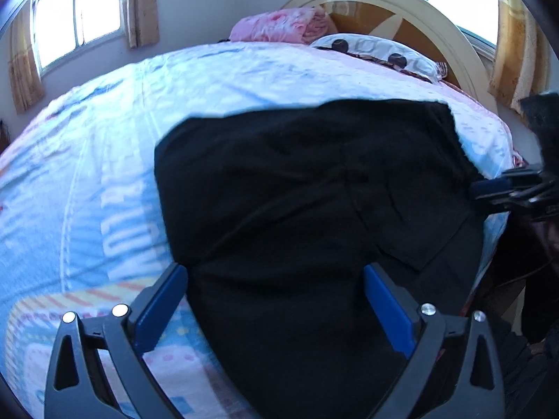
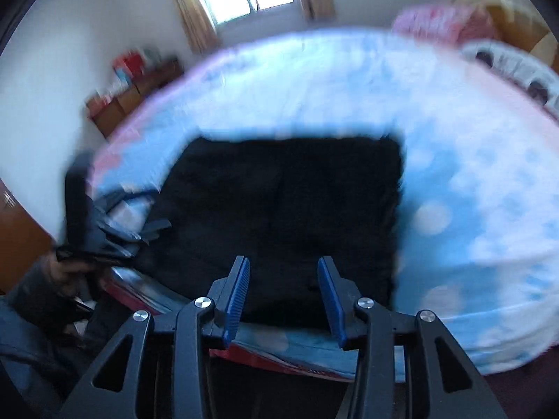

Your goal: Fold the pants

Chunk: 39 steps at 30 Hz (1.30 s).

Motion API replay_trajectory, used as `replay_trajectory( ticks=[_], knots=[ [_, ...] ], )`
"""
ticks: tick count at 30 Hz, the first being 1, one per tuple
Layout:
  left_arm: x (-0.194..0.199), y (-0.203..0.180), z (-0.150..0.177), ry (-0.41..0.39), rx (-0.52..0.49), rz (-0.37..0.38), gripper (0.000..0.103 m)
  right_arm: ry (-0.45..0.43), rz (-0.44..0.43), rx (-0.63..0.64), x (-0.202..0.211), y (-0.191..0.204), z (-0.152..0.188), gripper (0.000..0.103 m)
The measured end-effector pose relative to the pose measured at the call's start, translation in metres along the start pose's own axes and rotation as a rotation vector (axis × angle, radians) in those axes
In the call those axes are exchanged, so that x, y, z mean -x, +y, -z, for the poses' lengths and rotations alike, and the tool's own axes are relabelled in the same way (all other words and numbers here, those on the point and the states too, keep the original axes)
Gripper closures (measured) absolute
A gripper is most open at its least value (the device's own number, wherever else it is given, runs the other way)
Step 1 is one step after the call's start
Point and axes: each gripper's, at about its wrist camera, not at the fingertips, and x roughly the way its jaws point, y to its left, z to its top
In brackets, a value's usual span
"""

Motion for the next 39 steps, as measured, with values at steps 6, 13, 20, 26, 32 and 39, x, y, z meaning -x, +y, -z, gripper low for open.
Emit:
replay_trajectory(
  ticks=[6, 13, 20, 26, 32, 39],
  knots=[
    [0.021, 0.010, 0.011, -0.030, 0.061, 0.032, 0.001, -0.056, -0.133, 0.061, 0.042, 0.030, -0.046, 0.060],
    [0.012, 0.009, 0.022, -0.012, 0.093, 0.012, 0.000, -0.011, -0.246, 0.193, -0.029, 0.116, -0.147, 0.060],
    [0.015, 0.007, 0.028, -0.017, 0.087, 0.010, 0.000, 0.124, -0.172, 0.253, -0.134, 0.158, -0.206, 0.060],
    [0.021, 0.013, 0.034, -0.020, 0.098, 0.004, 0.000, 0.224, -0.250, 0.278, -0.151, 0.166, -0.201, 0.060],
    [0.031, 0.022, 0.041, -0.030, 0.103, -0.063, 0.000, 0.227, -0.254, 0.295, -0.150, 0.165, -0.198, 0.073],
    [0.027, 0.028, 0.048, -0.039, 0.086, -0.079, 0.000, 0.183, -0.189, 0.349, -0.155, 0.174, -0.194, 0.080]
  ],
)
